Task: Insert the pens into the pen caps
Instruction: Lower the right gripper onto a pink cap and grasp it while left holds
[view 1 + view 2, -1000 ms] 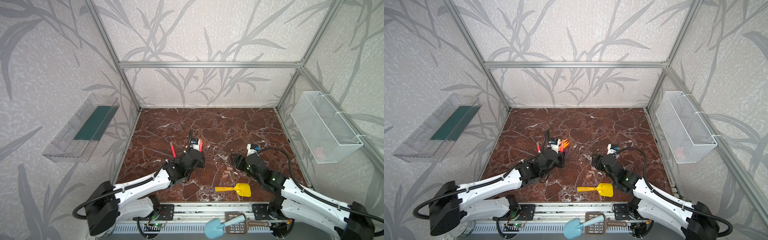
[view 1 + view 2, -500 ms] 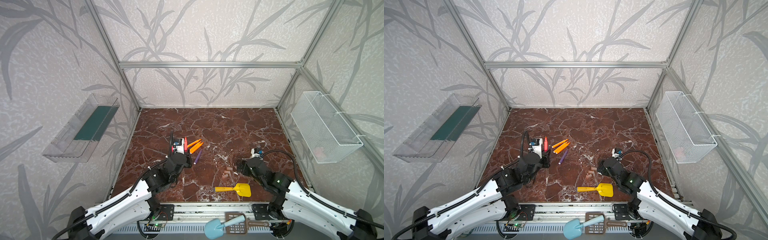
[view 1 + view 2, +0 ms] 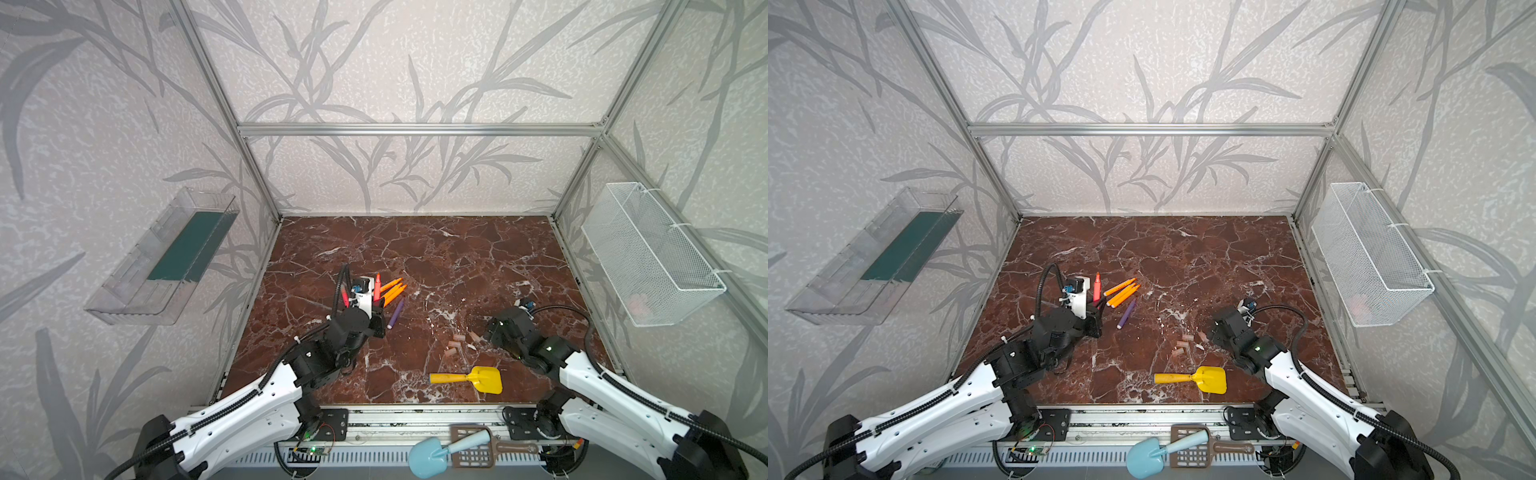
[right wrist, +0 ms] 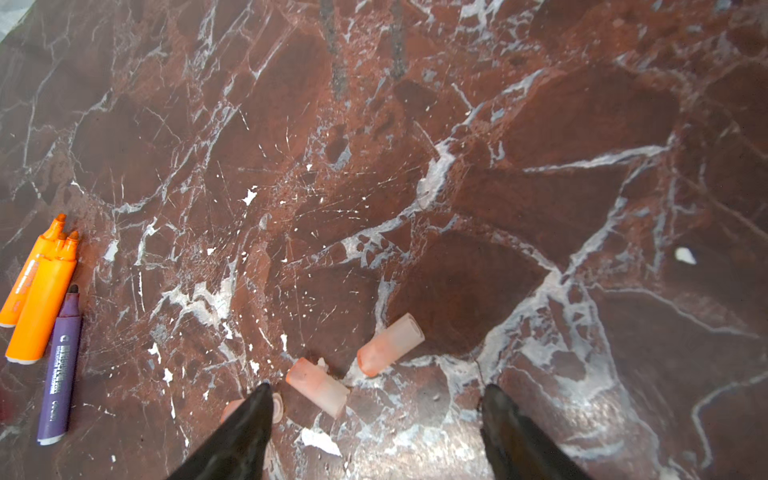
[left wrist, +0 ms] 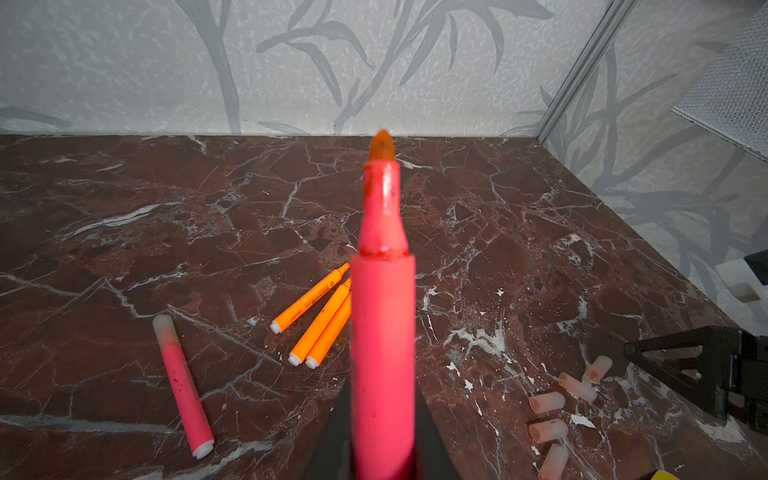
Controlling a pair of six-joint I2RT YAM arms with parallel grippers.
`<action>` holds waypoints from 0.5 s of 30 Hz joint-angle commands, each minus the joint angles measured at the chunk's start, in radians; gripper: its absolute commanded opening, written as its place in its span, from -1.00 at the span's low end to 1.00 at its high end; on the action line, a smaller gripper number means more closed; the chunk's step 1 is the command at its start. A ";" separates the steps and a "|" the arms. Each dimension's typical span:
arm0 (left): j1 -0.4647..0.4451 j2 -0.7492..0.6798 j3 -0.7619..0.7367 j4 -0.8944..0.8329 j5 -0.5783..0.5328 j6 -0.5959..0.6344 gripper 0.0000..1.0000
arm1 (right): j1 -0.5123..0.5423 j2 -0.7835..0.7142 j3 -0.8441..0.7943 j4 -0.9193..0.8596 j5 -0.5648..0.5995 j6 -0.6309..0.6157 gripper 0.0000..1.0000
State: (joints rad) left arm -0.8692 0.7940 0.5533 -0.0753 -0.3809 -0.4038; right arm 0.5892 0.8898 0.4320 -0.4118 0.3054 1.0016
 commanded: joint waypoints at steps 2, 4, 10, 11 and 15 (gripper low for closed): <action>0.004 -0.009 -0.013 0.022 -0.007 0.006 -1.00 | -0.046 -0.031 -0.043 0.049 -0.022 0.022 0.54; 0.004 -0.008 -0.011 0.029 -0.001 0.008 -1.00 | -0.081 -0.027 -0.079 0.138 -0.101 0.018 0.54; 0.004 -0.003 -0.009 0.028 -0.005 0.010 -1.00 | -0.101 0.114 -0.095 0.296 -0.212 0.048 0.43; 0.004 -0.003 -0.009 0.024 -0.008 0.010 -1.00 | -0.102 0.141 -0.086 0.306 -0.222 0.048 0.41; 0.004 -0.003 -0.009 0.031 0.001 0.010 -1.00 | -0.103 0.237 -0.057 0.350 -0.249 0.043 0.33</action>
State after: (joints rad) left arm -0.8692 0.7944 0.5533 -0.0727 -0.3794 -0.4023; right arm 0.4904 1.0828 0.3496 -0.1211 0.1043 1.0367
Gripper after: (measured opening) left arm 0.168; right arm 0.671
